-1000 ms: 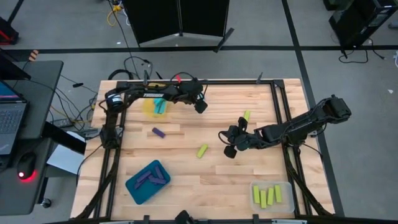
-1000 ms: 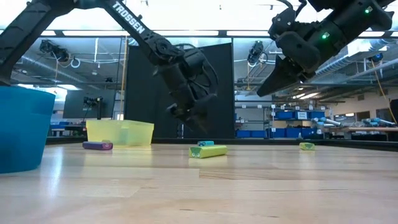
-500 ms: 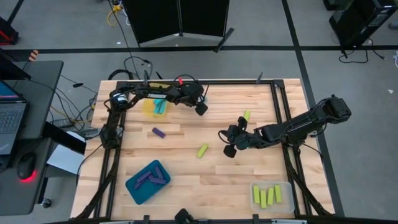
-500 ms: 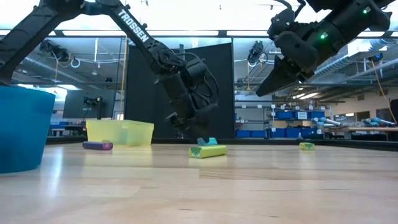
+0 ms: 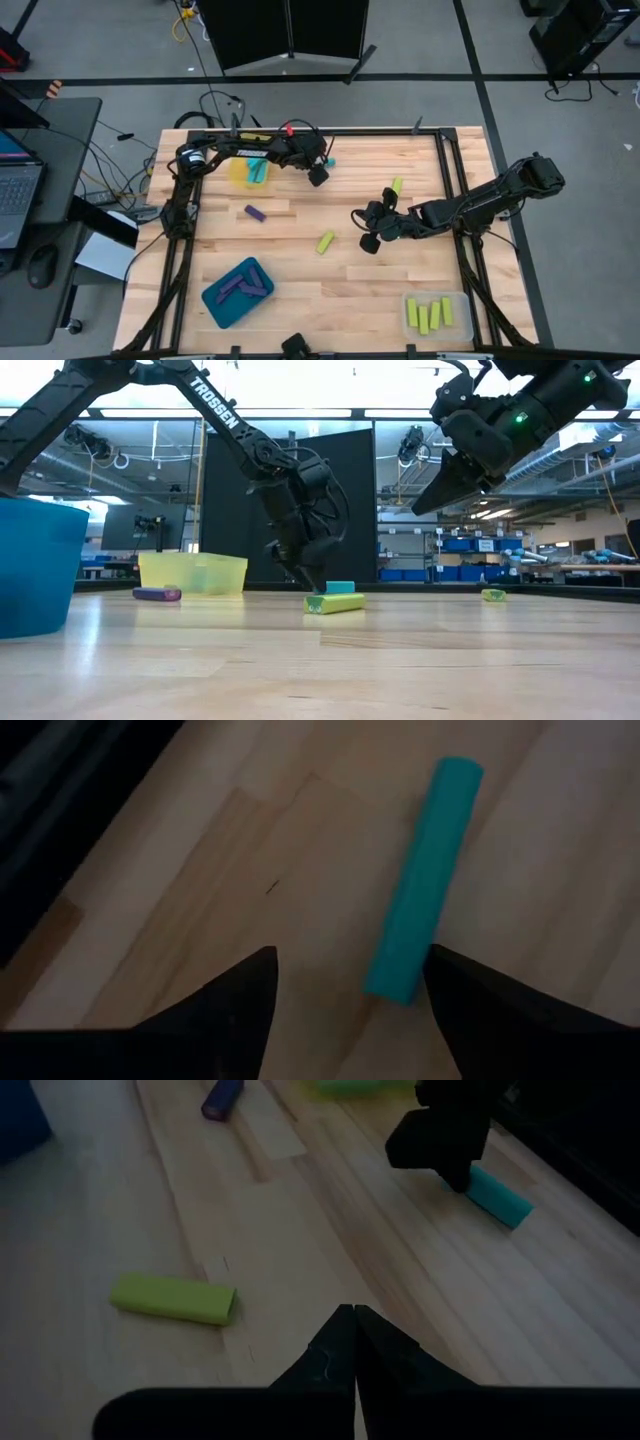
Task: Sort blocks
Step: Put the blue block into the yellow bin
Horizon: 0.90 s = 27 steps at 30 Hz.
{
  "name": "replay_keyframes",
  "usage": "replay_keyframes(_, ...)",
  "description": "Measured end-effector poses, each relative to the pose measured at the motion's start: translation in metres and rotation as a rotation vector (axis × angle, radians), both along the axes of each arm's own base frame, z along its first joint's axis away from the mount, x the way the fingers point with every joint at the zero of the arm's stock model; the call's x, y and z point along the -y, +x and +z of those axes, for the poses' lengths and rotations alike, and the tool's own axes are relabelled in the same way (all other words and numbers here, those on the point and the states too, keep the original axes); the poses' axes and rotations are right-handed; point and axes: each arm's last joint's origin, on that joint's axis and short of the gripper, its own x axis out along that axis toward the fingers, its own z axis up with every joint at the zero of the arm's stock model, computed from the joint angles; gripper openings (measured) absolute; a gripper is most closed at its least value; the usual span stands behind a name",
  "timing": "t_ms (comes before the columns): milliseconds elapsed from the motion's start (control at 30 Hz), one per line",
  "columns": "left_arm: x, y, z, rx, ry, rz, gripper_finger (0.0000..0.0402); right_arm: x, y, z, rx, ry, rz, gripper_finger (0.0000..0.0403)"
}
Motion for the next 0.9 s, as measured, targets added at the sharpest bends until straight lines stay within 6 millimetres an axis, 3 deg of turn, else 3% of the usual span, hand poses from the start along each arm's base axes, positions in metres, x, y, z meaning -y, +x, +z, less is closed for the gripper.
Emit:
replay_keyframes(400,0.0025,0.0003,-0.0006,-0.063,0.046,-0.147,0.0195,-0.001,-0.0002,0.0,-0.008,-0.012,0.014,0.001)
replay_keyframes(900,0.0027,-0.0022,-0.0011,-0.118,0.077,-0.16,0.0021,-0.0014,-0.0001,-0.0003,-0.01,-0.002,0.026,0.001)
